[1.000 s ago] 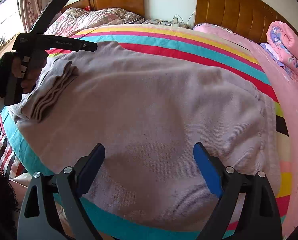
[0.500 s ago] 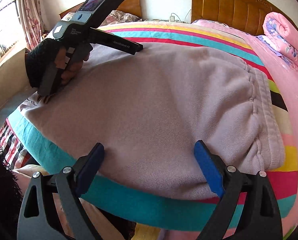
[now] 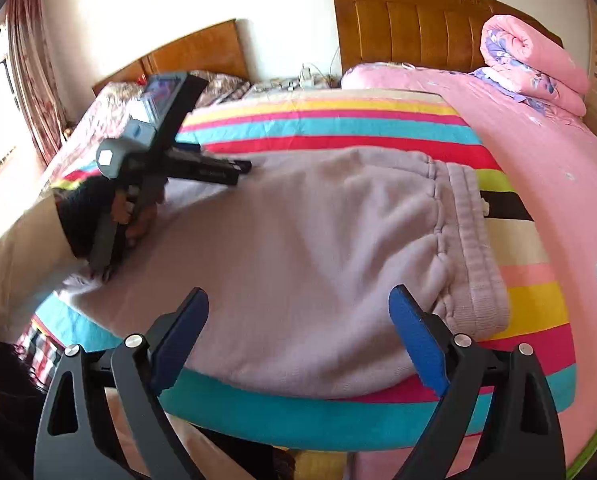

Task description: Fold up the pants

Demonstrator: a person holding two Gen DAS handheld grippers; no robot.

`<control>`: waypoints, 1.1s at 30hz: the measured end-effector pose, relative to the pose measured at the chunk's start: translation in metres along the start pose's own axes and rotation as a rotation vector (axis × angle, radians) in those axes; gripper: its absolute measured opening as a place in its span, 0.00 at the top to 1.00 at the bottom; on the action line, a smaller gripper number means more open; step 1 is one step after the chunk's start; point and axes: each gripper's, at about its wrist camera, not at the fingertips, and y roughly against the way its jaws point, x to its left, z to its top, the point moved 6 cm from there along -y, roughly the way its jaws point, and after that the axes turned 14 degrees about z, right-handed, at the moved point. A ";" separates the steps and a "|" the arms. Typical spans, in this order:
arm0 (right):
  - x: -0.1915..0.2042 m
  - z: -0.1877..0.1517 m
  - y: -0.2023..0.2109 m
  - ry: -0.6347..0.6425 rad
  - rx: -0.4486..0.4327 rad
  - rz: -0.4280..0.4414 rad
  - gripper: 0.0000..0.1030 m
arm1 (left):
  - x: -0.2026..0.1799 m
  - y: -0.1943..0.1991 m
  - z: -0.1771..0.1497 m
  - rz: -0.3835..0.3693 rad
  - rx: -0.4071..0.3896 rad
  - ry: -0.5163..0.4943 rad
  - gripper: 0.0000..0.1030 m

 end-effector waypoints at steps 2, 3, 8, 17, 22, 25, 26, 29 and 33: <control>-0.009 -0.014 -0.012 -0.022 0.044 -0.009 0.14 | 0.000 0.000 0.000 -0.005 0.004 0.003 0.01; -0.011 -0.020 -0.015 -0.021 0.049 -0.005 0.14 | 0.001 0.000 0.000 -0.008 0.007 0.006 0.01; -0.012 -0.020 0.014 -0.087 -0.024 0.067 0.14 | 0.046 0.057 0.011 -0.155 -0.050 0.184 0.02; -0.088 -0.055 0.049 -0.552 -0.248 0.183 0.18 | 0.230 0.108 -0.116 0.118 -0.026 0.380 0.01; -0.106 -0.039 0.030 -0.626 -0.283 0.204 0.19 | 0.264 0.110 -0.194 0.178 0.043 0.483 0.01; -0.107 -0.026 0.022 -0.618 -0.252 0.175 0.19 | 0.269 0.088 -0.233 0.214 0.149 0.515 0.01; -0.103 -0.023 0.019 -0.609 -0.233 0.179 0.19 | 0.267 0.083 -0.242 0.204 0.156 0.517 0.01; -0.081 -0.024 0.013 -0.512 -0.140 0.151 0.18 | 0.271 0.081 -0.254 0.142 0.153 0.570 0.01; -0.070 -0.038 0.018 -0.471 -0.127 0.165 0.18 | 0.271 0.080 -0.256 0.151 0.148 0.555 0.01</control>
